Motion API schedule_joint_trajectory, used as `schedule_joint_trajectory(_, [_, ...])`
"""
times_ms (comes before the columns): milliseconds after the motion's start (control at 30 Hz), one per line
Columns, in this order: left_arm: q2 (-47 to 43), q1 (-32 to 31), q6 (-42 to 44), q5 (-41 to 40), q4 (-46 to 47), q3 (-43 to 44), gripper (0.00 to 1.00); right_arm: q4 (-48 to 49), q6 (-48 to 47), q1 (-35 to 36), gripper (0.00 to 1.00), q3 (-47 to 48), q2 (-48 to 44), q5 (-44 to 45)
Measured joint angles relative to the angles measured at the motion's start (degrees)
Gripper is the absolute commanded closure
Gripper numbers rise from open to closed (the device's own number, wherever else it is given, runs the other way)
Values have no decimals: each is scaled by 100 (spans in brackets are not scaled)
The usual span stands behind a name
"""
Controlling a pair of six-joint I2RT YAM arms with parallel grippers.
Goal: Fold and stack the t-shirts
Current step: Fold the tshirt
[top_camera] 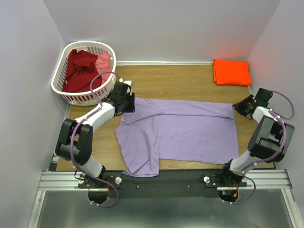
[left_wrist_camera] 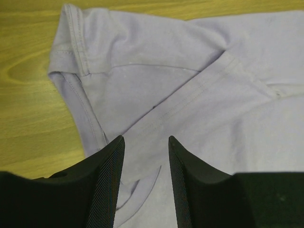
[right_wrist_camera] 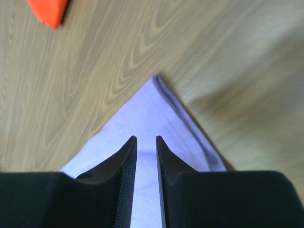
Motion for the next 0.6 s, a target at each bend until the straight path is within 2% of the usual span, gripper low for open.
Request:
schedule_joint_trajectory(233, [688,0,208,0,-131,31,51,31,-20,262,75,247,940,-374])
schedule_joint_trajectory(600, [785,4,256,96,138,-262,57,168,85,216,75,1246,1902,-238])
